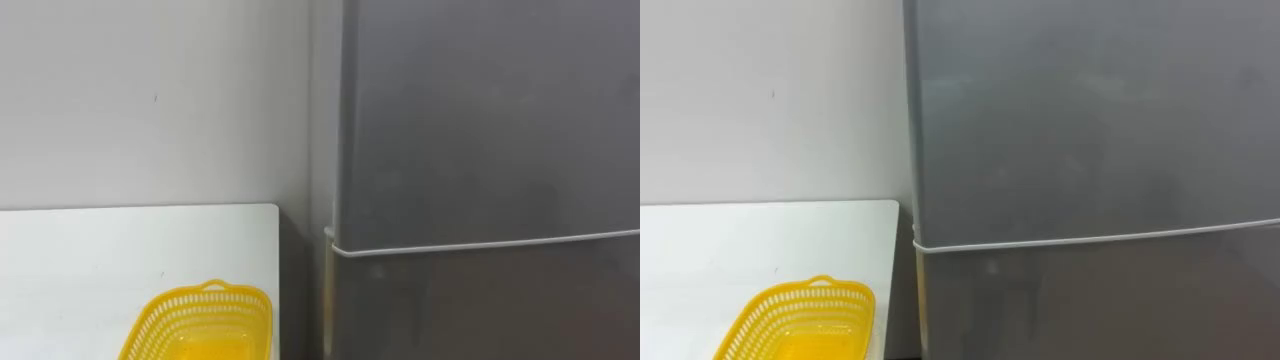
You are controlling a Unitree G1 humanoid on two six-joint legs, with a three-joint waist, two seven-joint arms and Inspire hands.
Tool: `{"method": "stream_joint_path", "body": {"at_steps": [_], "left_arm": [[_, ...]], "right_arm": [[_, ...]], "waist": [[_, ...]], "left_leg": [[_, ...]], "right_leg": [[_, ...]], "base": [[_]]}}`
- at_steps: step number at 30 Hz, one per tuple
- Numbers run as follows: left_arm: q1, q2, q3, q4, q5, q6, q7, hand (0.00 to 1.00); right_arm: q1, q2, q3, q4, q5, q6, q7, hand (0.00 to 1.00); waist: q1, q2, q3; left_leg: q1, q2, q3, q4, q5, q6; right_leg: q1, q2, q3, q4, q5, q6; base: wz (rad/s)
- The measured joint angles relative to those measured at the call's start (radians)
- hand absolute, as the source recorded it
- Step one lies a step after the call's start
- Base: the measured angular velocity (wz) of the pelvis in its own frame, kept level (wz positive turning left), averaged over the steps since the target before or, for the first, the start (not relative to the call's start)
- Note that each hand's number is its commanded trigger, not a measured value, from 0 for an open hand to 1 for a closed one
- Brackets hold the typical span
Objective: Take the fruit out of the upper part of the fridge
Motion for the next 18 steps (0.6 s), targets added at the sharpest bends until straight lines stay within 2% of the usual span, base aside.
{"method": "stream_joint_path", "body": {"at_steps": [18], "left_arm": [[0.001, 0.0, 0.0, 0.0, -0.001, -0.001, 0.0, 0.0]], "right_arm": [[0.002, 0.0, 0.0, -0.001, 0.0, 0.0, 0.0, 0.0]], "waist": [[0.0, 0.0, 0.0001]], "left_leg": [[0.0, 0.0, 0.0, 0.0, 0.0, 0.0]], "right_leg": [[0.0, 0.001, 0.002, 0.001, 0.0, 0.0]], "base": [[0.0]]}}
